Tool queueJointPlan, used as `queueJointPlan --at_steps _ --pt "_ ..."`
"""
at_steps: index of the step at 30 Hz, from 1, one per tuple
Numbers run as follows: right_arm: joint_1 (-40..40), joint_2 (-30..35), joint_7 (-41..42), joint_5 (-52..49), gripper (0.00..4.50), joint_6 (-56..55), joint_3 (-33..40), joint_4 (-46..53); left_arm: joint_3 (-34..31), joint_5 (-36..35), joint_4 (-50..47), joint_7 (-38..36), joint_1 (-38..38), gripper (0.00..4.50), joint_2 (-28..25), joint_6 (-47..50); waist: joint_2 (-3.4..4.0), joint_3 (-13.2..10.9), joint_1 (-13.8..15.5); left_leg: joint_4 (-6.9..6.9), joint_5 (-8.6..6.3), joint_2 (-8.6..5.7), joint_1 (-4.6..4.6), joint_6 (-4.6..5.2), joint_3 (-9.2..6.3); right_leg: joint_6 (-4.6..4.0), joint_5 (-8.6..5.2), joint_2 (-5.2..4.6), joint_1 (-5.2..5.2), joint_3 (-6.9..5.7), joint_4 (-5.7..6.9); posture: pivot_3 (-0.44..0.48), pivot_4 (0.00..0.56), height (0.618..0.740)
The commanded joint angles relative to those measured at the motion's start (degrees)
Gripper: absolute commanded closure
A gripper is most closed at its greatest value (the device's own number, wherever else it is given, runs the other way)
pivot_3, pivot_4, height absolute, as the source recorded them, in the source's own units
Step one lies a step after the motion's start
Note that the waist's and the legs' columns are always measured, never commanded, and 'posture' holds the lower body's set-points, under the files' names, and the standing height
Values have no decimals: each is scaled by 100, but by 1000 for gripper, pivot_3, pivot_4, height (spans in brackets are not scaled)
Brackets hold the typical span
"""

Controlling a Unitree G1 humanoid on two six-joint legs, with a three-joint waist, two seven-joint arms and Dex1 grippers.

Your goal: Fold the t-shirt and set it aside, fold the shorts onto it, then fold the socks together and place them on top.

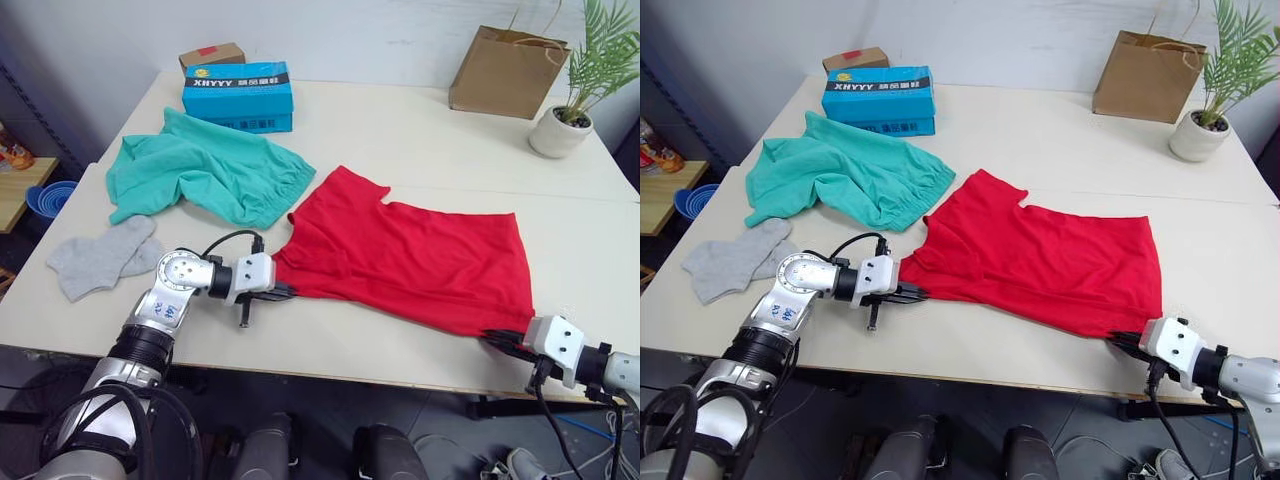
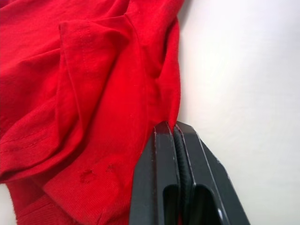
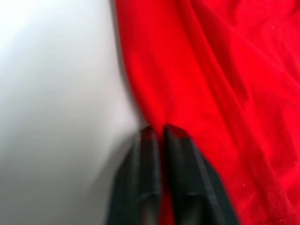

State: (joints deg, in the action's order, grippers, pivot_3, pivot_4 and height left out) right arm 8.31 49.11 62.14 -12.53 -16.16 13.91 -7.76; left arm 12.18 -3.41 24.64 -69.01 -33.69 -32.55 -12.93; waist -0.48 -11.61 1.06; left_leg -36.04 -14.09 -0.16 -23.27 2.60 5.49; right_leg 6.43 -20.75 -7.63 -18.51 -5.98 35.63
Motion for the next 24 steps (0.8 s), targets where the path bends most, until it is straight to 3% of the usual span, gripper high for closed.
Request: queueJointPlan --at_steps 1,13,24 --pt "-23 169 149 -129 4476 56 102 -167 -153 -221 -472 -96 325 4500 -161 -48 0 0 -9 2 -2 0 0 -2 0 2 1 0 -2 -1 2 0 150 740" --pt "-50 326 526 -328 4476 117 149 -361 -589 -236 -1736 498 1778 4500 -585 -1214 4 -3 -23 7 -16 4 -3 -5 -7 7 3 1 -5 -13 -1 0 150 740" --pt "1094 340 725 -623 4476 243 516 342 -910 -400 -3176 1125 3156 4500 -875 -295 9 -5 26 22 -35 7 -3 10 -8 7 3 1 -4 -8 -18 0 150 740"
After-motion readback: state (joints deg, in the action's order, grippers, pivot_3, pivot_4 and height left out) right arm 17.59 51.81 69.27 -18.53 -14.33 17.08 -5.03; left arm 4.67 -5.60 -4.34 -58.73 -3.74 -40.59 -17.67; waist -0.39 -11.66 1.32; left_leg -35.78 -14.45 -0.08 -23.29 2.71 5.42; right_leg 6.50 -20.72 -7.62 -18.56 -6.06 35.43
